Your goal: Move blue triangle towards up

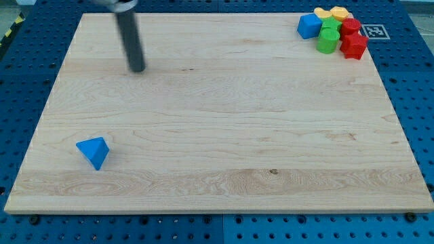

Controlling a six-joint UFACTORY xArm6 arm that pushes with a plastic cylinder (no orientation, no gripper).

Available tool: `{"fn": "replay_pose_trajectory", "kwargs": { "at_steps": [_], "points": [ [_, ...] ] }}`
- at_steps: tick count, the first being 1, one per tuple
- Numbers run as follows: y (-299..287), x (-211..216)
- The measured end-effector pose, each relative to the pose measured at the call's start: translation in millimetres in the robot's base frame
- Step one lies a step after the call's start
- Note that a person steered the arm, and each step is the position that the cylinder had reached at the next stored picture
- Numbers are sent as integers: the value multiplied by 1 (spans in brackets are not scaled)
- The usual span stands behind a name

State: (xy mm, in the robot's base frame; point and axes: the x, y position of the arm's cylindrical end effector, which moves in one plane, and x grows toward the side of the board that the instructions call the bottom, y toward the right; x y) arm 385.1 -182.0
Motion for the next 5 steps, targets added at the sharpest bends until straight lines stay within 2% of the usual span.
{"fn": "replay_pose_trajectory", "kwargs": {
  "at_steps": [1, 2, 3, 5],
  "points": [
    [-58, 74],
    [-83, 152],
    [-63, 180],
    [94, 148]
  ]
}}
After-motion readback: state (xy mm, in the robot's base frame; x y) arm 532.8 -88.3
